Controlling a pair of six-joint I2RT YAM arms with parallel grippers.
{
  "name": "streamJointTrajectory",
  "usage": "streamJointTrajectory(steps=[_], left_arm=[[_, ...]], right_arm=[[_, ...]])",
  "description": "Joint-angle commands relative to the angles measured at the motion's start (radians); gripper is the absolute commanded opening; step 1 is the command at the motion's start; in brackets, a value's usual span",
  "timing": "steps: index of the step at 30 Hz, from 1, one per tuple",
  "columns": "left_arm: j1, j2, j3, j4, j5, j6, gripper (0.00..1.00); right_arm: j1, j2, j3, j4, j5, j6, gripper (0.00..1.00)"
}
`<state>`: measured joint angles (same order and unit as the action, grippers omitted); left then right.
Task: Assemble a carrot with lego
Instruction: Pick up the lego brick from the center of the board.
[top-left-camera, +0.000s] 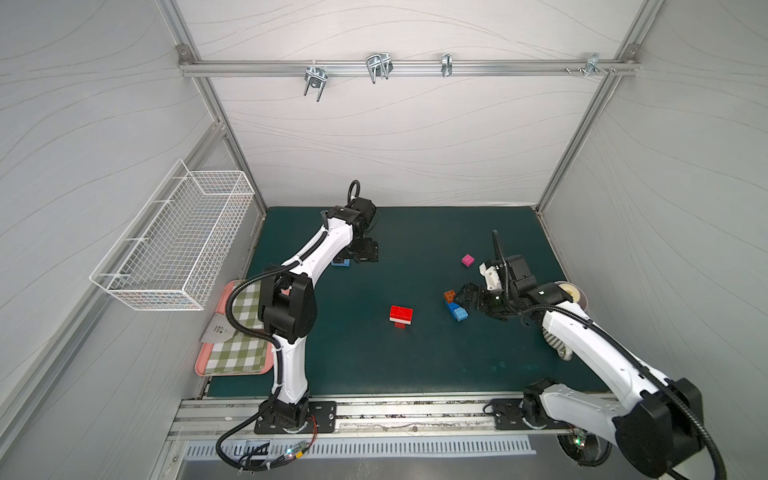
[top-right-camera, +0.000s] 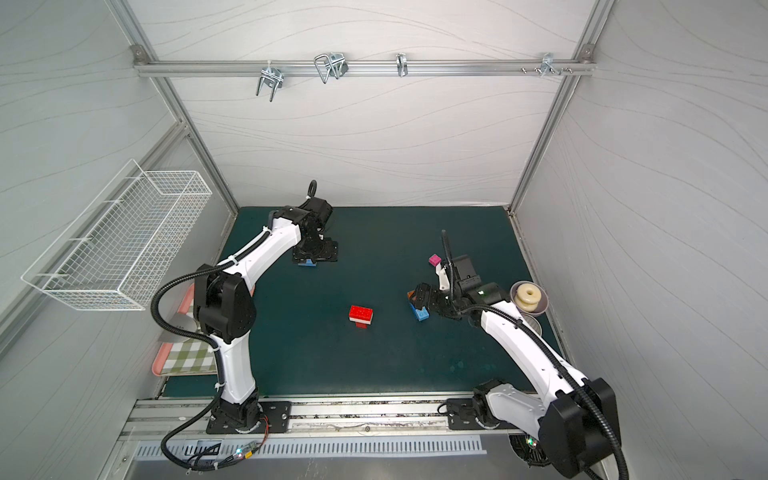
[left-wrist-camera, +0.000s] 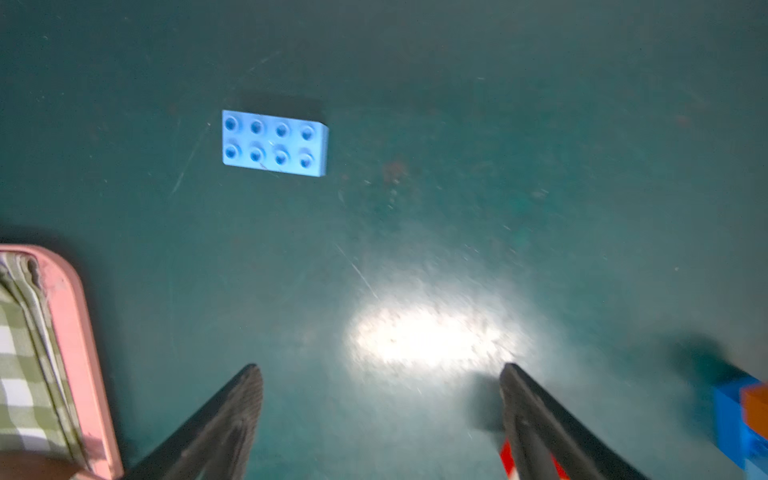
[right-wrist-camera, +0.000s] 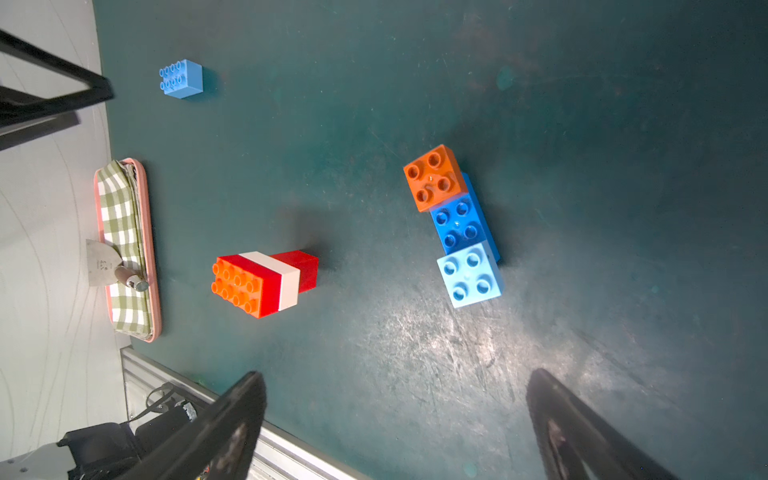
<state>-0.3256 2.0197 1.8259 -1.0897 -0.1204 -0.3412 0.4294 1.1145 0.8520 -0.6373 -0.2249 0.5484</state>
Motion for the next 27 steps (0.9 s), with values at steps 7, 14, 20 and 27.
streamJointTrajectory(steps=[7, 14, 20, 27], left_arm=[[0.13, 0.161, 0.157, 0.074, 0.006, 0.126, 0.85], [0.162, 0.278, 0.258, 0.078, 0.07, 0.196, 0.85], [0.181, 0.319, 0.272, 0.07, 0.069, 0.207, 0.86], [0.199, 0.344, 0.268, 0.068, 0.065, 0.218, 0.85]], right_arm=[[-0.008, 0.026, 0.031, -0.016, -0.009, -0.019, 0.99], [-0.009, 0.05, 0.048, -0.021, -0.004, -0.027, 0.99], [-0.012, 0.061, 0.05, -0.023, -0.002, -0.03, 0.99], [-0.012, 0.077, 0.05, -0.013, -0.007, -0.029, 0.99]])
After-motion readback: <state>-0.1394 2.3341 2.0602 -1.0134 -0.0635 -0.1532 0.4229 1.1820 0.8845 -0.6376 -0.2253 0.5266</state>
